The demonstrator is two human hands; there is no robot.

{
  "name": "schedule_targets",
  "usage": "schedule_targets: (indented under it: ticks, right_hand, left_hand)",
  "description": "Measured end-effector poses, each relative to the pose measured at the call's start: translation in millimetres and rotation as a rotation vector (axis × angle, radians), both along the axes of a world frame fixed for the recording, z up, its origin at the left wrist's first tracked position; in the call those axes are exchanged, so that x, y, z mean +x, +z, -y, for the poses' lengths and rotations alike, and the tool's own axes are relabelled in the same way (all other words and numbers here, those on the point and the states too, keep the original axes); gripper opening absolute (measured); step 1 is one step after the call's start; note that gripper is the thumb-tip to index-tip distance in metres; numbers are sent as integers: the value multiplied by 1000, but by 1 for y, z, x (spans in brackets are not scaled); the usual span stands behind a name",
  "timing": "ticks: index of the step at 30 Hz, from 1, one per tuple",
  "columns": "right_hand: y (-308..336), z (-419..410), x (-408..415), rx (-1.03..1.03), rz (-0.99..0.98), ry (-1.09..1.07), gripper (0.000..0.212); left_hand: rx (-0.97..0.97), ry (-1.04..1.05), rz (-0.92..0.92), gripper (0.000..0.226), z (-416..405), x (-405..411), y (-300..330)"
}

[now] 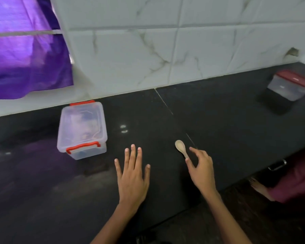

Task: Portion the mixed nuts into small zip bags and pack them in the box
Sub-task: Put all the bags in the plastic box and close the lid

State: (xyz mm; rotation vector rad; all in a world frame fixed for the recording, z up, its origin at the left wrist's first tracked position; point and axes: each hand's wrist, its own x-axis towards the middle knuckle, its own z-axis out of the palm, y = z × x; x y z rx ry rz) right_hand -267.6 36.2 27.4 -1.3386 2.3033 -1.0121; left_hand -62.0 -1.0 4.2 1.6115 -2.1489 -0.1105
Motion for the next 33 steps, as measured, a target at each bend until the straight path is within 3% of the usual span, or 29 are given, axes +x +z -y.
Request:
schedule_targets:
  ticks: [4, 14, 21, 27, 33]
  right_hand:
    - [-11, -13, -7, 76, 17, -98, 43]
    - [-20, -6, -4, 165, 27, -210, 17]
    - [5, 37, 25, 95, 234, -56, 12]
    - [15, 107, 90, 80, 284, 140, 15]
    - [-3, 150, 141, 112, 319, 164, 16]
  left_hand:
    - [6, -6, 49, 58, -4, -6, -2]
    - [-7, 56, 76, 59, -1, -3, -3]
    - [-30, 152, 66, 61, 4, 21, -3]
    - [-17, 280, 68, 61, 7, 52, 0]
    - [-36, 353, 95, 61, 6, 80, -1]
